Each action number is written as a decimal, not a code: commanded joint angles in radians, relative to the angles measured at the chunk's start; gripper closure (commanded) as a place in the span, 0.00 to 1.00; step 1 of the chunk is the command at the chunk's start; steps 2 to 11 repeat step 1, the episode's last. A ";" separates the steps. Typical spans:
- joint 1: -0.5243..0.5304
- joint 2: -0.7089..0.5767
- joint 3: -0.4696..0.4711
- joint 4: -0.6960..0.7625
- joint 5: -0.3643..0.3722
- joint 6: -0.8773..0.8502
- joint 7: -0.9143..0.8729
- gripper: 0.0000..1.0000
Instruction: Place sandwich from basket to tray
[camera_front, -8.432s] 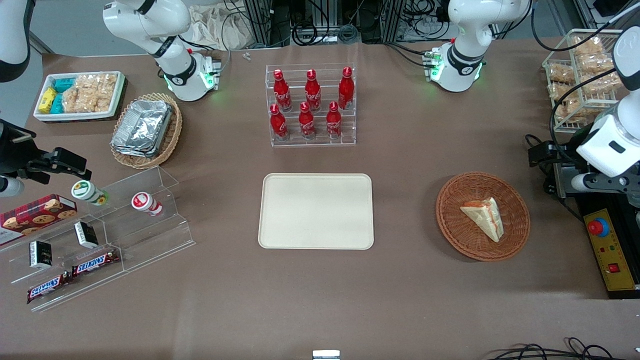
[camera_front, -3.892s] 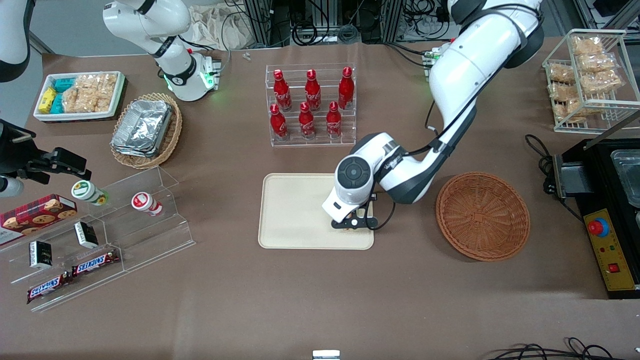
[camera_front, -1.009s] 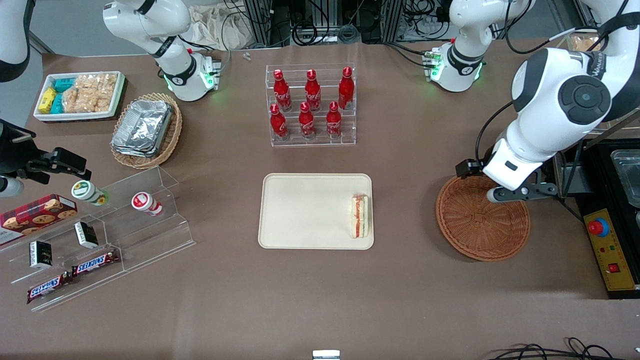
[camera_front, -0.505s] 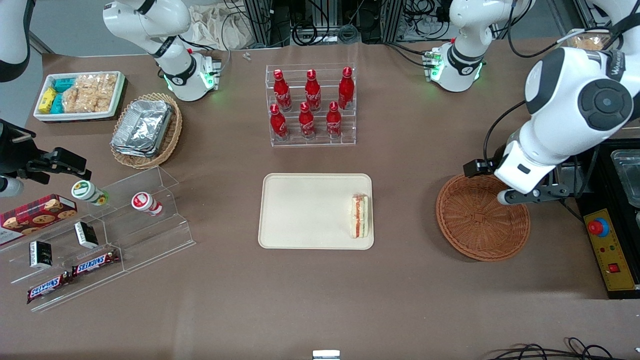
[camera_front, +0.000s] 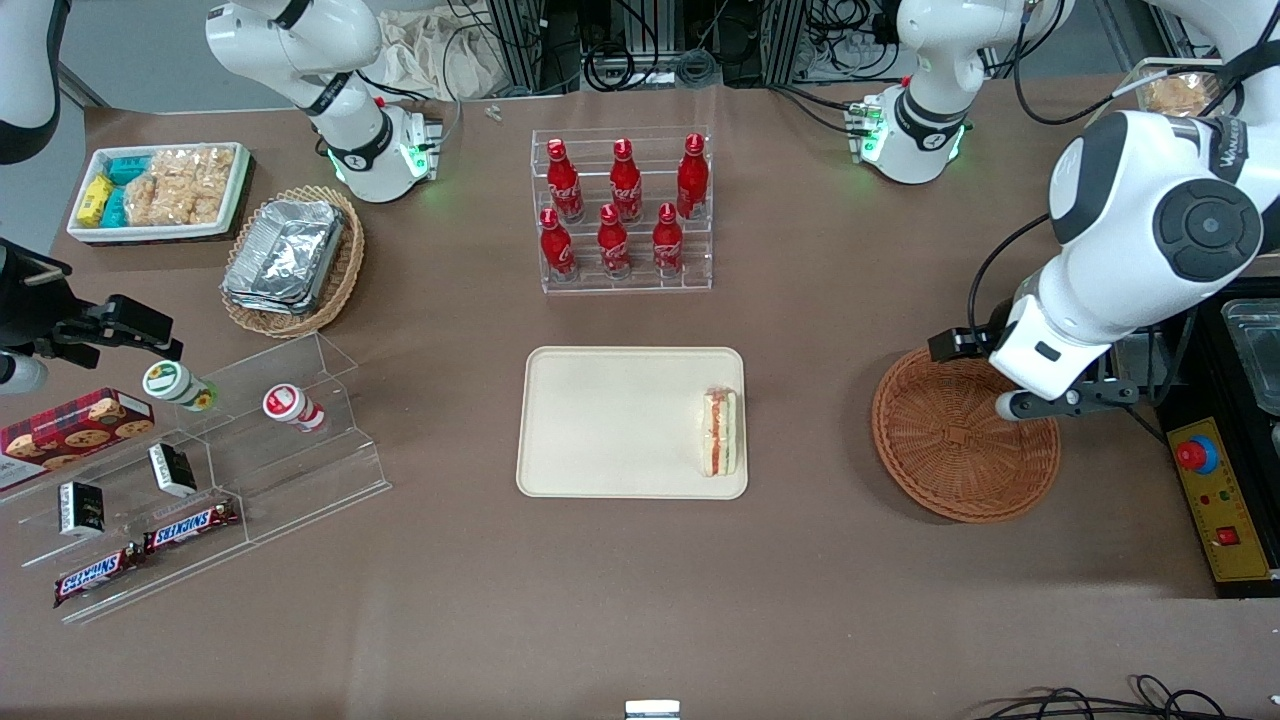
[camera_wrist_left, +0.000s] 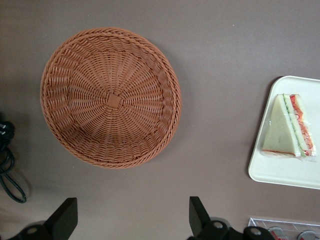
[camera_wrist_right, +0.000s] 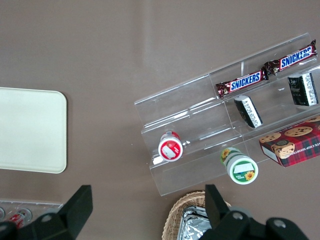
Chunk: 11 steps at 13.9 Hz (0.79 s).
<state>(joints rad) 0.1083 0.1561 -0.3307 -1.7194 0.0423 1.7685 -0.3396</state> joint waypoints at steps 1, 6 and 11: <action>-0.024 0.007 0.018 0.029 -0.016 -0.024 0.039 0.00; -0.024 0.007 0.018 0.029 -0.016 -0.024 0.039 0.00; -0.024 0.007 0.018 0.029 -0.016 -0.024 0.039 0.00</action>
